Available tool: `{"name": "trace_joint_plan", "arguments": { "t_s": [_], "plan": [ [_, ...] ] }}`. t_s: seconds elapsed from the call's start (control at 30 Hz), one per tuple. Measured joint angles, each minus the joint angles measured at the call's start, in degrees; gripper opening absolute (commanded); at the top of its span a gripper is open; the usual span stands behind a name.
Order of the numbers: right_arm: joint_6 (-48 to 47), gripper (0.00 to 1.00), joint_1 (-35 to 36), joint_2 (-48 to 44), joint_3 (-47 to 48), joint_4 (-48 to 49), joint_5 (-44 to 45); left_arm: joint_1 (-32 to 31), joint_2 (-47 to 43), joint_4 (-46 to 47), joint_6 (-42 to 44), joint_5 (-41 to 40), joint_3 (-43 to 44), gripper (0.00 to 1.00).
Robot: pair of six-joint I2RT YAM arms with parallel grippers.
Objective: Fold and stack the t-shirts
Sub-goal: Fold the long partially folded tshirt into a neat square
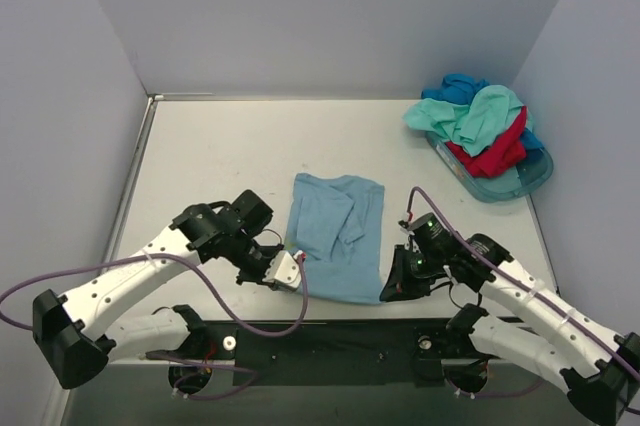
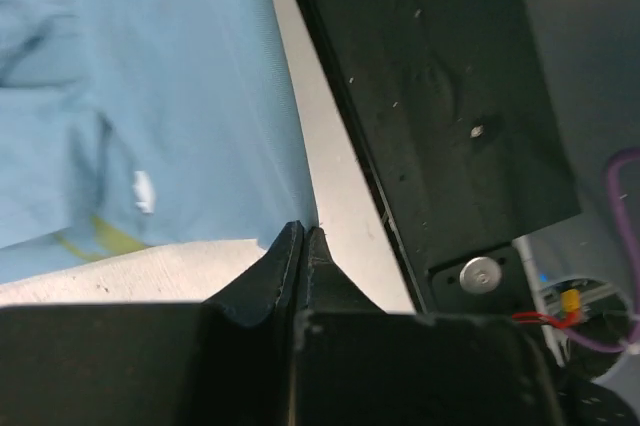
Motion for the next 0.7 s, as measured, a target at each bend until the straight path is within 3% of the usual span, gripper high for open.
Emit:
{"name": "trace_joint_plan", "arguments": {
  "t_s": [0.13, 0.23, 0.4, 0.7],
  "plan": [
    [3.0, 0.00, 1.3, -2.7, 4.1, -5.2, 0.1, 0.5, -3.0, -3.2, -5.4, 3.0, 5.2, 0.00],
    [1.1, 0.00, -3.9, 1.0, 10.3, -7.3, -0.3, 4.5, -1.7, -2.6, -9.6, 3.8, 9.1, 0.00],
    [-7.3, 0.00, -15.1, 15.5, 21.2, -6.7, -0.9, 15.5, 10.3, 1.2, -14.2, 4.7, 17.3, 0.00],
    [-17.3, 0.00, -27.0, 40.7, 31.9, -1.5, -4.8, 20.0, 25.9, 15.6, -20.5, 1.9, 19.8, 0.00]
  ]
}}
